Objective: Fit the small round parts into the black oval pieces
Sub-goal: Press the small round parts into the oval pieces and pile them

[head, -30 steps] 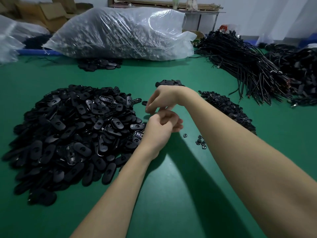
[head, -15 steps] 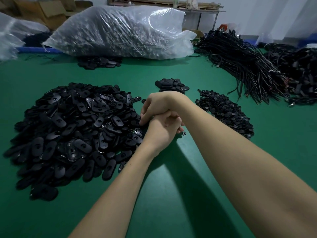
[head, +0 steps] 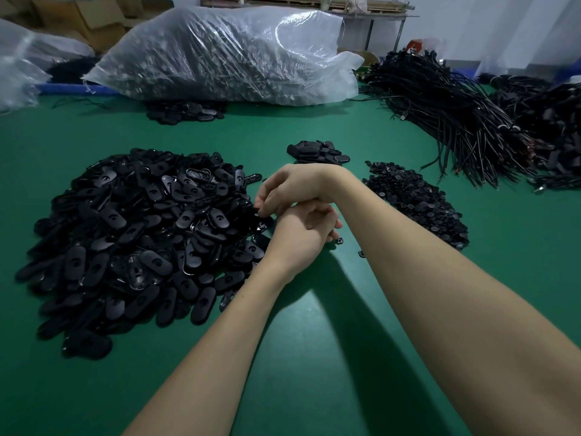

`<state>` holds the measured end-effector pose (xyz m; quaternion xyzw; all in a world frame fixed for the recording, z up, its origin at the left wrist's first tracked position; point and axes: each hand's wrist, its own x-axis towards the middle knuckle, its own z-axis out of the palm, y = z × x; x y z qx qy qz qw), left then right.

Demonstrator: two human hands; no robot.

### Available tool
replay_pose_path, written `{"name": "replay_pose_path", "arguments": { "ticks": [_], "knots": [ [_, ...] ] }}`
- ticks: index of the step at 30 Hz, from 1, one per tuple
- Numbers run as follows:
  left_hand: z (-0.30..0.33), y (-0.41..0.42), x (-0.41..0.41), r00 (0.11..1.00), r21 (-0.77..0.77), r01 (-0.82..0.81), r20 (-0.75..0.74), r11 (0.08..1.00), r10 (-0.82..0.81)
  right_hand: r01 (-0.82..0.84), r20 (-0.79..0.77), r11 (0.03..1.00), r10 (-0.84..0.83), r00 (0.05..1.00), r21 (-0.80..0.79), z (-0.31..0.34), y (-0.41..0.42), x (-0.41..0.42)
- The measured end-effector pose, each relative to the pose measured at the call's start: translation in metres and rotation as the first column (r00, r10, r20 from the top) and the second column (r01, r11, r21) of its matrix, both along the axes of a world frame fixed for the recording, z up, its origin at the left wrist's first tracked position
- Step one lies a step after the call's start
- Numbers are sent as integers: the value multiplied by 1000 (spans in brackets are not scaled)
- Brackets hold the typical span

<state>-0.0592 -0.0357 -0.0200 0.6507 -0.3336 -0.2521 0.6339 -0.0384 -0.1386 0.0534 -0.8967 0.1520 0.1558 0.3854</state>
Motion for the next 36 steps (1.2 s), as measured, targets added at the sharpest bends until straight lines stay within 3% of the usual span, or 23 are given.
{"name": "replay_pose_path", "arguments": {
  "ticks": [13, 15, 21, 26, 29, 31, 36],
  "knots": [
    [-6, 0, 3, 1000, 9, 0, -14, 1000, 0, 197, 263, 980, -189, 946, -5, -2, -13, -39],
    [-6, 0, 3, 1000, -6, -8, -4, 1000, 8, 270, 339, 960, -279, 898, 76, -6, -14, -50],
    [-9, 0, 4, 992, -17, -124, -12, 992, 124, 487, 522, 810, -585, 621, 328, -28, -14, -89],
    [-9, 0, 6, 989, -82, -134, -73, 988, 128, 437, 451, 837, -546, 706, 328, -35, -14, -111],
    [-10, 0, 9, 987, -99, -133, -104, 986, 123, 444, 449, 840, -542, 710, 312, -35, -13, -114],
    [-10, 2, 10, 983, -109, -138, -139, 984, 122, 511, 435, 822, -568, 699, 252, -35, -14, -116],
    [-11, 2, 11, 982, -118, -125, -157, 985, 106, 657, 426, 709, -528, 735, -255, -25, -26, -135]
  ]
}}
